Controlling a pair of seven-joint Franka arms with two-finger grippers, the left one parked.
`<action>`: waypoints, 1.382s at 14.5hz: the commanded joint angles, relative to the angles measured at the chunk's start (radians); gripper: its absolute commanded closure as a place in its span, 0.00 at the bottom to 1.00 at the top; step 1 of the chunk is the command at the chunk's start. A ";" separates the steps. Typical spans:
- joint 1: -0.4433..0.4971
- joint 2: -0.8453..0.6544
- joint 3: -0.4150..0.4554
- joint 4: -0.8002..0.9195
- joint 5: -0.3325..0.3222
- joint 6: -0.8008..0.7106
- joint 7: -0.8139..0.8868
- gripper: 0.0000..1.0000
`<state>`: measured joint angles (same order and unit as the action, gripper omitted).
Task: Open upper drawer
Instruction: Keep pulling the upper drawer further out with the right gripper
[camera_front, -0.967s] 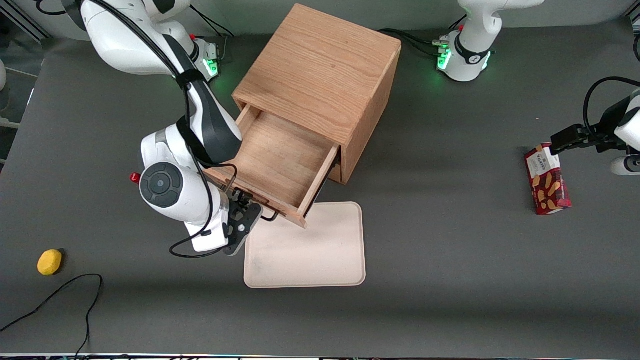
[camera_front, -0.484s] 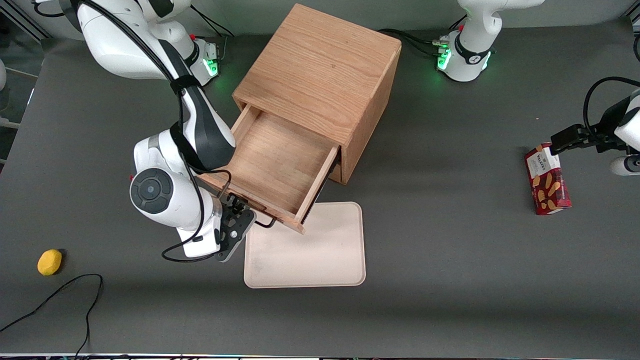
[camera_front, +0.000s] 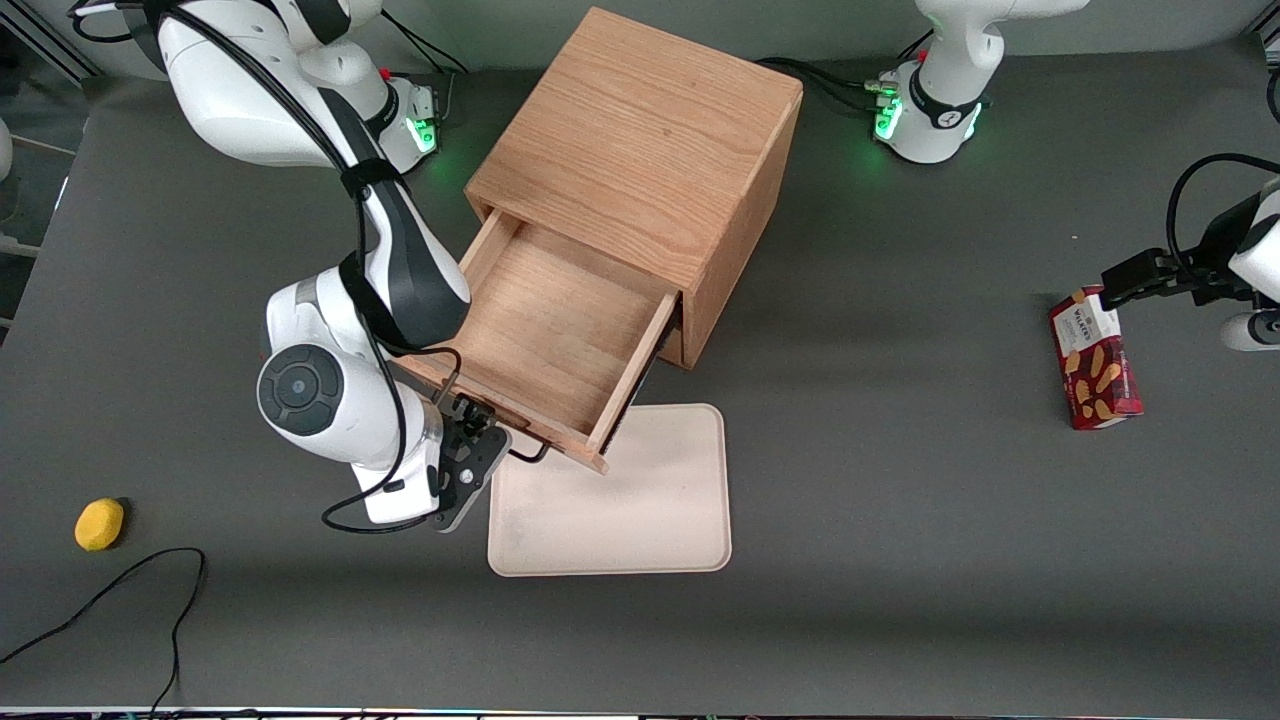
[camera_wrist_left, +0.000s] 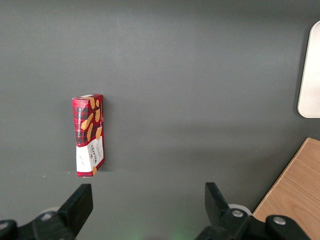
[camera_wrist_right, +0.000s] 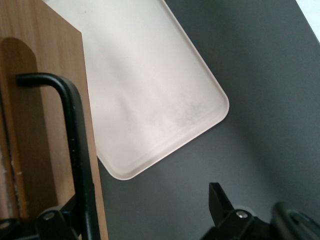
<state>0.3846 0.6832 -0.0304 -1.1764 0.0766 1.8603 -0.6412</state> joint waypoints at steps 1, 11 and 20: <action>-0.024 0.038 0.012 0.060 0.015 -0.006 -0.038 0.00; -0.032 0.016 0.014 0.072 0.049 -0.032 -0.023 0.00; -0.036 -0.097 0.004 0.067 0.054 -0.096 -0.022 0.00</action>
<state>0.3581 0.6317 -0.0283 -1.1013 0.1152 1.7992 -0.6542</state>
